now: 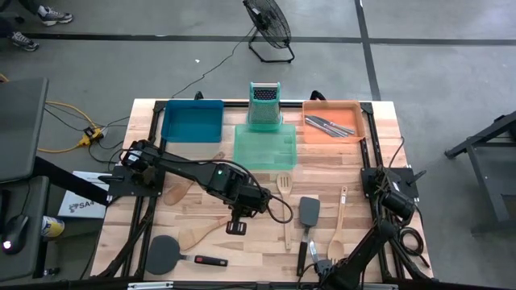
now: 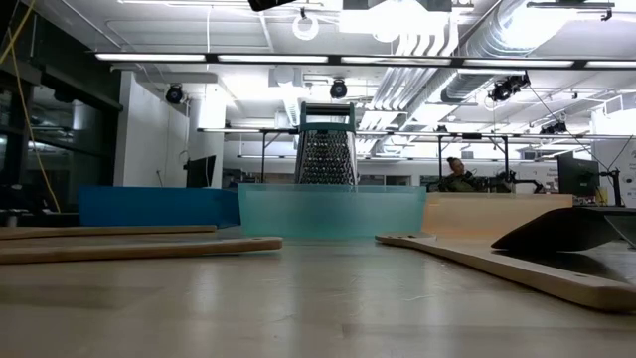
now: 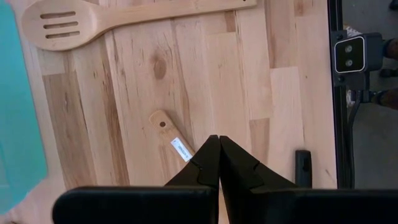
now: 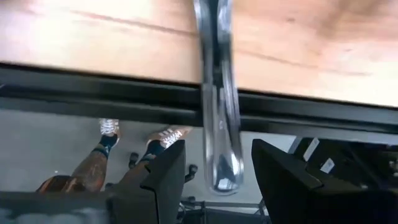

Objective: Pick & Place Kitchen Items
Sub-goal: Put the silver knife into the orange bin

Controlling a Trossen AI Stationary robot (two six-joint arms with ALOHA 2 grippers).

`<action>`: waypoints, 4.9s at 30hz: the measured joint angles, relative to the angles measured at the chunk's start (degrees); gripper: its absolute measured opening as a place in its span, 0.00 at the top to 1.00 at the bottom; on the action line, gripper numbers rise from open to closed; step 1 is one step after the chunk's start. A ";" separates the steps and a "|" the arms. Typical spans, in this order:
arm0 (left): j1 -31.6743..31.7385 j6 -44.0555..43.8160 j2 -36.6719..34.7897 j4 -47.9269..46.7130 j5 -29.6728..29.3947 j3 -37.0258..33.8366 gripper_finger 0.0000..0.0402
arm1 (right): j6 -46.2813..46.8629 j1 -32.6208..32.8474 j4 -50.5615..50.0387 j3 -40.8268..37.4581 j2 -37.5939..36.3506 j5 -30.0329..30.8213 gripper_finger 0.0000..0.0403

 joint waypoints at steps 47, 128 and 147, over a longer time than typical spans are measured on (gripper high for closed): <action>-0.01 -0.05 0.00 0.12 -0.03 0.00 1.00 | -5.08 0.19 -0.38 0.04 0.41 -1.53 0.82; 25.64 10.84 -15.50 -10.24 -10.55 0.00 1.00 | -126.55 -89.90 -49.72 -21.82 -38.33 35.92 0.82; 27.00 15.40 -15.45 -9.81 -6.74 0.01 1.00 | -141.14 -95.78 -36.57 -25.83 -25.00 54.97 0.82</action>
